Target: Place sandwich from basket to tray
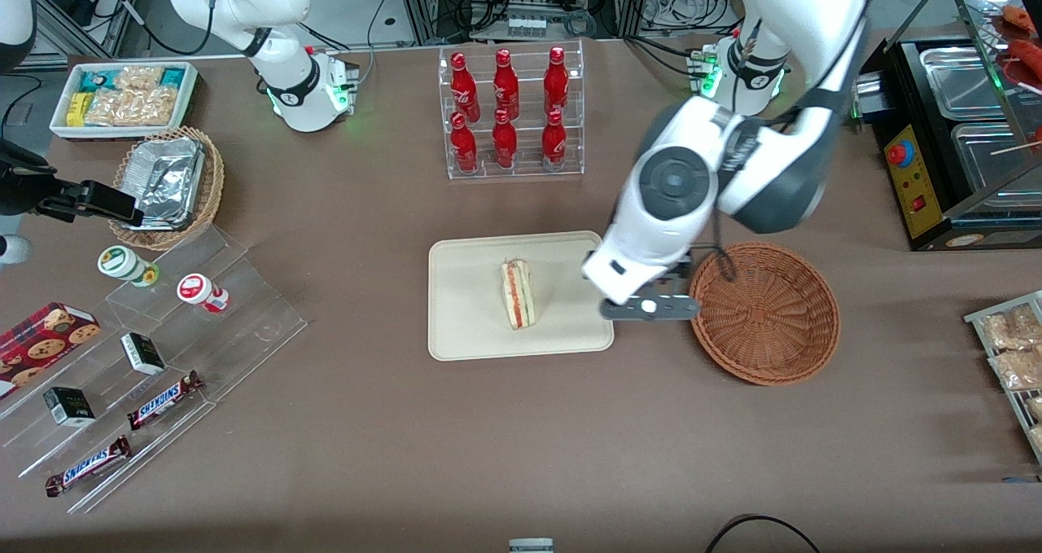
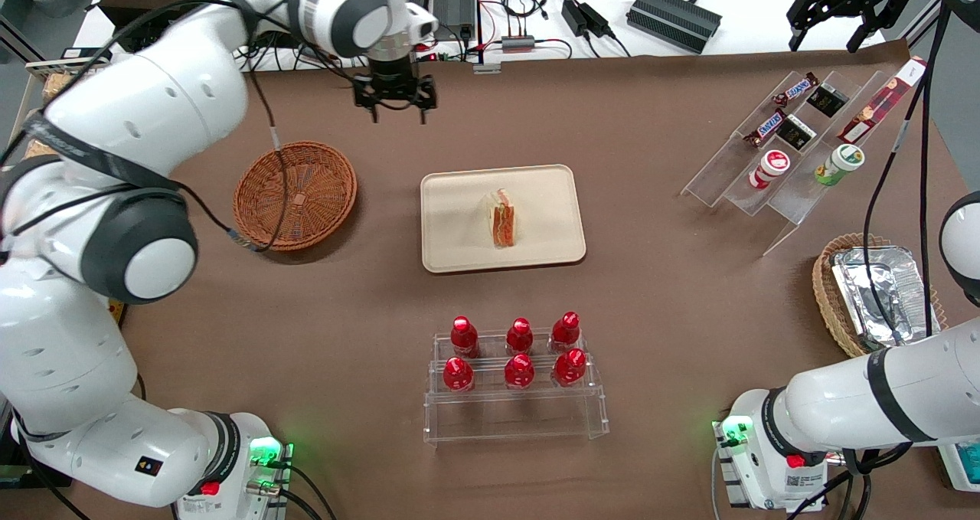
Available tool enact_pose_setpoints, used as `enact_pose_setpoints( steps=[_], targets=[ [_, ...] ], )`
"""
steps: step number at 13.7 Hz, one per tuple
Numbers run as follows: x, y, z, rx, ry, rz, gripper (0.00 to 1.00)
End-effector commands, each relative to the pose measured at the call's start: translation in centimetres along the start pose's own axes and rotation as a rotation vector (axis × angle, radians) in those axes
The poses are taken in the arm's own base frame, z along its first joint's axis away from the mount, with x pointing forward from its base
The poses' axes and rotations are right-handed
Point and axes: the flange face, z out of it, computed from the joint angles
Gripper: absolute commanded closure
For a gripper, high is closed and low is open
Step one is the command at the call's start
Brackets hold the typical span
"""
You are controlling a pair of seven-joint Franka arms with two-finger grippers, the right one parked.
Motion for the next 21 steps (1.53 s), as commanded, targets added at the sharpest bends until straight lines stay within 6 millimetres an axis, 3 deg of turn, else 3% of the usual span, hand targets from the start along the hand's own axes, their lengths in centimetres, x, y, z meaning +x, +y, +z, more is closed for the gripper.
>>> enact_pose_setpoints(
  steps=[1, 3, 7, 9, 17, 21],
  targets=[
    [-1.3, -5.8, -0.8, 0.002, -0.015, 0.026, 0.0],
    [-1.3, -10.3, -2.3, -0.014, -0.015, -0.025, 0.0],
    [-2.9, -17.4, -5.0, 0.0, -0.07, 0.064, 0.0],
    [-4.3, -21.9, -7.0, -0.024, -0.086, 0.083, 0.0],
    [-9.6, -29.4, -12.9, -0.041, -0.163, 0.113, 0.0],
    [-11.0, -31.3, -15.4, -0.034, -0.132, 0.088, 0.0]
  ],
)
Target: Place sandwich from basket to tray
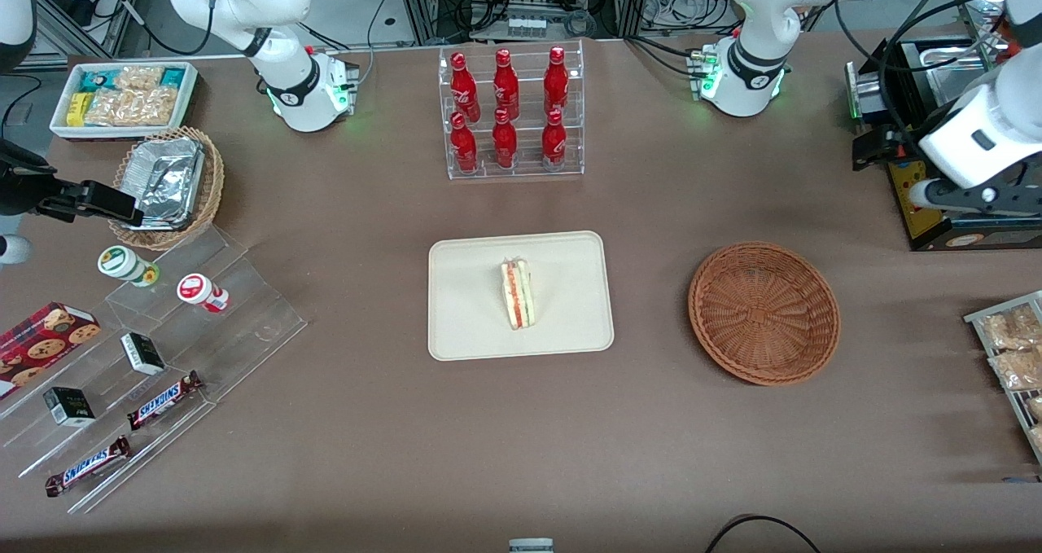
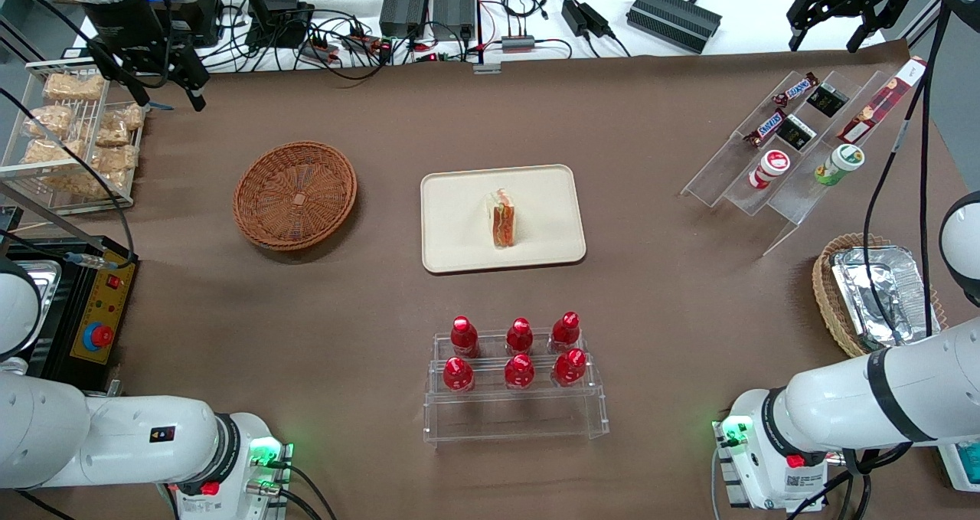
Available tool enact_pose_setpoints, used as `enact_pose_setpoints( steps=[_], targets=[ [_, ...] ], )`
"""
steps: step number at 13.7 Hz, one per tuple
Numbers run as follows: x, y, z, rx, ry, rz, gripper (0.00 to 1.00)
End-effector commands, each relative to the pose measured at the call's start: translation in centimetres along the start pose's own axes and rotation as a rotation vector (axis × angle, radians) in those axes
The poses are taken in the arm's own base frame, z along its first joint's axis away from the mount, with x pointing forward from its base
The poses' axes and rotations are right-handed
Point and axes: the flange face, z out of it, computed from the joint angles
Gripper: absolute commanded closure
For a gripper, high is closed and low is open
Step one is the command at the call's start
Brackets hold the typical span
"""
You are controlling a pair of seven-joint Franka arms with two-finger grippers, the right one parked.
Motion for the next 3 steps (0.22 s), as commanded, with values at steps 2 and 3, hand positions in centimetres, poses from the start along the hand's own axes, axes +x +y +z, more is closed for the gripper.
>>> enact_pose_setpoints(
  steps=[2, 3],
  targets=[
    [-1.45, -1.23, -1.34, -0.006, 0.027, -0.012, 0.0],
    [-1.51, -1.69, -1.36, -0.01, 0.03, -0.02, 0.0]
  ],
)
